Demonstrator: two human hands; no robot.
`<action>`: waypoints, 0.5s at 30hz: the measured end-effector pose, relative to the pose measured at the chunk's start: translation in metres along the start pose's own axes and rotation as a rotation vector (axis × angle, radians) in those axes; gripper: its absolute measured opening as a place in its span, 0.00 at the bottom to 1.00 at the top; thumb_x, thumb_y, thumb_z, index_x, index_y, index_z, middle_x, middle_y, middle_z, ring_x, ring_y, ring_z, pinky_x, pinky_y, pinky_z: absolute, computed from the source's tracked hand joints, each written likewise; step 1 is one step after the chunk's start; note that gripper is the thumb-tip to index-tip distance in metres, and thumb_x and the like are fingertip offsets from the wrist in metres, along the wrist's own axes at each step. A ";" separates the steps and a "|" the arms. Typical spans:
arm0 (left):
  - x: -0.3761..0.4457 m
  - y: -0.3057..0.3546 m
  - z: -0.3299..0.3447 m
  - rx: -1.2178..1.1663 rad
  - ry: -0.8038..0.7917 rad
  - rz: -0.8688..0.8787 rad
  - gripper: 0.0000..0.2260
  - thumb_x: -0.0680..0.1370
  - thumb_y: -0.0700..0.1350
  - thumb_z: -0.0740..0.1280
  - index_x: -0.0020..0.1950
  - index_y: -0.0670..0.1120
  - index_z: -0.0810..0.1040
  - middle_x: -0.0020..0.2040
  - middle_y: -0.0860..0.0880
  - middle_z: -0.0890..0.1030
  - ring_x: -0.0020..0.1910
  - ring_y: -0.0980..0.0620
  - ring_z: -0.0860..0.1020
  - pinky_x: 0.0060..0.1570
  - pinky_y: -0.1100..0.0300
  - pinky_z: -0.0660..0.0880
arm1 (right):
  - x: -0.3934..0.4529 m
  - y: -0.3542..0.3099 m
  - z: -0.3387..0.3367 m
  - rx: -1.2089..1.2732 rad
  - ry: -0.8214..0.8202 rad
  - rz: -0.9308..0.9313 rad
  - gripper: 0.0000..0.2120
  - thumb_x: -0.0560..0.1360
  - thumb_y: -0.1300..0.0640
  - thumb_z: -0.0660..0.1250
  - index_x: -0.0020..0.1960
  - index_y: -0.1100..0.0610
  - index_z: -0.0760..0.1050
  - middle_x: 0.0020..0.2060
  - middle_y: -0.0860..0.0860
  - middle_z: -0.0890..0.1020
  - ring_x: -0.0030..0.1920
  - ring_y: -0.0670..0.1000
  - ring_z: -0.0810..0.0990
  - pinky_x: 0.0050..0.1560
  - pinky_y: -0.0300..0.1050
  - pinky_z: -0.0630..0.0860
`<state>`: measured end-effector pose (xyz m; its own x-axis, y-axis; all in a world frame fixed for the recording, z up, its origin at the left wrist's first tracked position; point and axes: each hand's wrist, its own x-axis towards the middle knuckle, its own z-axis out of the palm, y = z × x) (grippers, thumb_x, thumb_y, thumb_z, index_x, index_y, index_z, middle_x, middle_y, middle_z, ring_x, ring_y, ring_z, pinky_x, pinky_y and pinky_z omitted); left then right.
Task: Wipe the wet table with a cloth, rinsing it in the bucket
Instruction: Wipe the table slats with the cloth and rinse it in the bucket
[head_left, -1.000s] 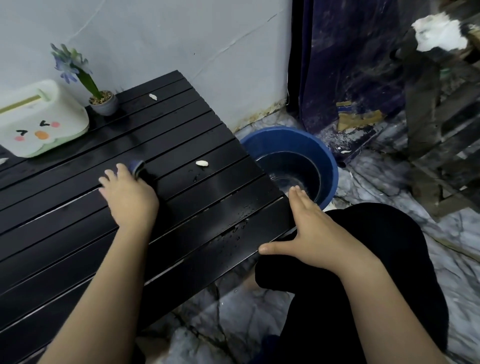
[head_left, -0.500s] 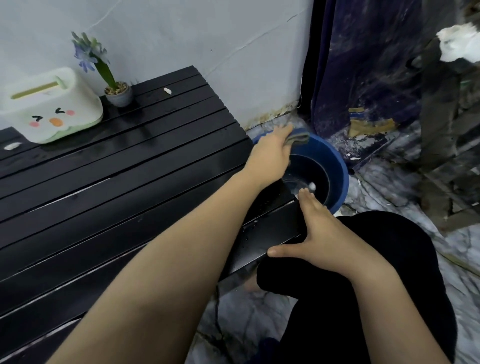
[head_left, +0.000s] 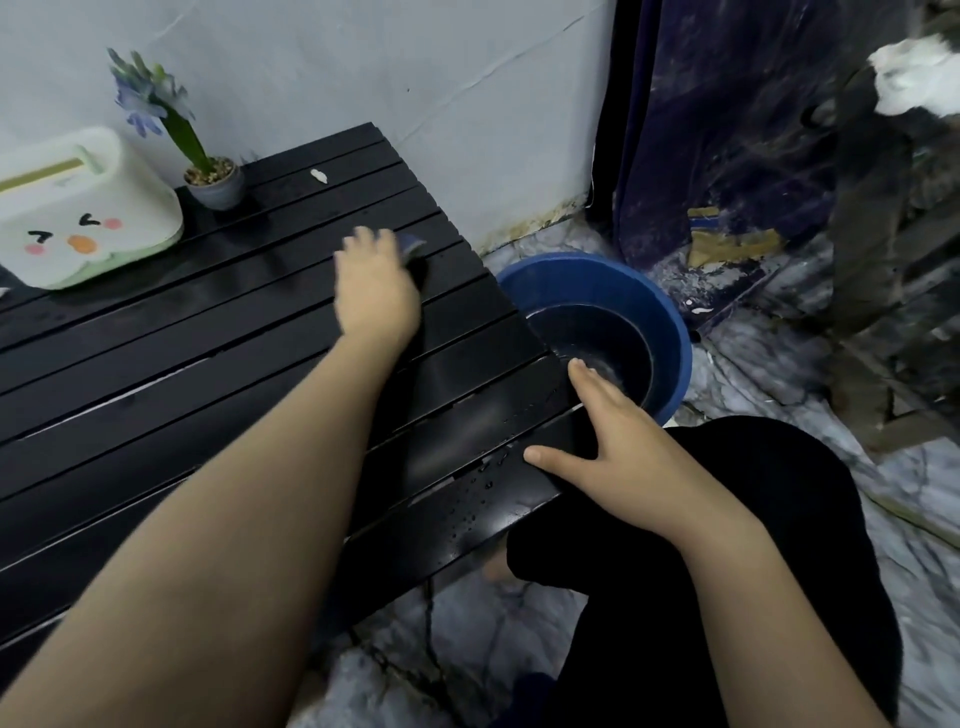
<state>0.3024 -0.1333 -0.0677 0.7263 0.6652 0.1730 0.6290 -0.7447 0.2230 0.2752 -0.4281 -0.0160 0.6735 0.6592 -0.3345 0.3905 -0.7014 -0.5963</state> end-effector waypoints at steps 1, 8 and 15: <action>-0.008 0.019 -0.001 -0.036 -0.015 0.110 0.18 0.77 0.37 0.57 0.67 0.42 0.70 0.68 0.39 0.70 0.64 0.38 0.69 0.63 0.46 0.69 | 0.000 -0.001 0.000 0.002 -0.001 -0.001 0.48 0.74 0.35 0.66 0.81 0.48 0.41 0.80 0.41 0.46 0.79 0.40 0.44 0.74 0.38 0.47; -0.059 0.064 -0.035 -0.872 -0.319 0.379 0.16 0.82 0.37 0.58 0.68 0.46 0.76 0.57 0.54 0.83 0.46 0.57 0.83 0.48 0.62 0.80 | 0.002 0.002 0.001 0.001 0.027 -0.010 0.42 0.77 0.38 0.64 0.82 0.51 0.46 0.80 0.45 0.51 0.79 0.43 0.48 0.76 0.39 0.49; -0.114 -0.093 -0.064 -0.278 0.017 -0.093 0.23 0.80 0.35 0.58 0.76 0.45 0.66 0.77 0.42 0.63 0.78 0.40 0.58 0.76 0.47 0.56 | 0.000 0.003 0.003 -0.027 0.025 -0.001 0.33 0.83 0.46 0.58 0.82 0.53 0.46 0.80 0.48 0.53 0.79 0.46 0.51 0.74 0.41 0.50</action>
<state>0.1432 -0.1365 -0.0469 0.6630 0.7324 0.1549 0.5906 -0.6389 0.4929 0.2742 -0.4295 -0.0193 0.6883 0.6531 -0.3157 0.4078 -0.7083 -0.5762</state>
